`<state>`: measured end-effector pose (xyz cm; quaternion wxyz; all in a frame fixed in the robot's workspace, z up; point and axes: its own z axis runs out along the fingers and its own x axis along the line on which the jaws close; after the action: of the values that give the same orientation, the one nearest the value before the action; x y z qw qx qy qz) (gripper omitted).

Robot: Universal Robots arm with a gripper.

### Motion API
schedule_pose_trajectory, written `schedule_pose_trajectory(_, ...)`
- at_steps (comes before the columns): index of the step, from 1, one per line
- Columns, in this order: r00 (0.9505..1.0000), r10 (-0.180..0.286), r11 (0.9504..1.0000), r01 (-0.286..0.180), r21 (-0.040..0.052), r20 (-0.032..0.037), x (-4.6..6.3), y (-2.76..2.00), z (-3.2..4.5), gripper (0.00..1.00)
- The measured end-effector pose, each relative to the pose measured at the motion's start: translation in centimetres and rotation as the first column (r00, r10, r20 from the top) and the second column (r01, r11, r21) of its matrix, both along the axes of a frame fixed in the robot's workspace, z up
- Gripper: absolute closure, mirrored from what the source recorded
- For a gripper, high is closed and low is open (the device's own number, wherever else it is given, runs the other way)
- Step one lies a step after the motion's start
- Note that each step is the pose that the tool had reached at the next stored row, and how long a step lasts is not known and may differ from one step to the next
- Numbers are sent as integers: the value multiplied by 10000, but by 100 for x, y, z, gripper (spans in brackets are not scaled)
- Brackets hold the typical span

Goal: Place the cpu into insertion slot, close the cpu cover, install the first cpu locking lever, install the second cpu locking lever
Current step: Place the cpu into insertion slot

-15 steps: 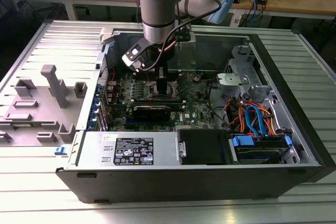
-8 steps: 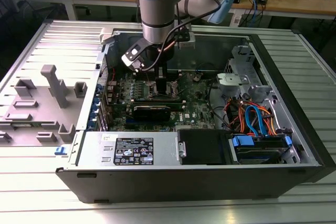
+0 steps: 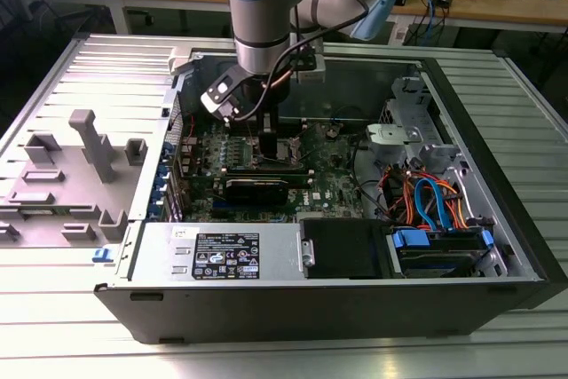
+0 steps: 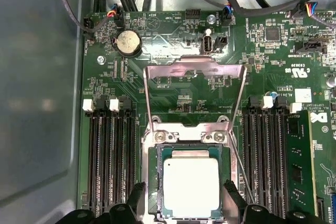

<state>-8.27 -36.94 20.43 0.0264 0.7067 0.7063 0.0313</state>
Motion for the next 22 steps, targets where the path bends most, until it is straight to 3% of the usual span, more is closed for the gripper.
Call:
schedule_pose_trajectory(5, 10000, -2, 9999, 2, 120, -1, -1, 0, -33, 31)
schedule_pose_trajectory(15, 10000, 12, 10000, -12, 55, -5, 15, 0, -1, 31)
schedule_pose_trajectory(17, 10000, 13, 10000, -12, 57, -43, 27, 0, 12, 31)
schedule_pose_trajectory(21, 9997, 29, 10000, -28, 49, -237, 60, 0, 84, 31)
schedule_pose_trajectory(22, 9997, 31, 10000, -30, 47, -243, 61, 0, 84, 31)
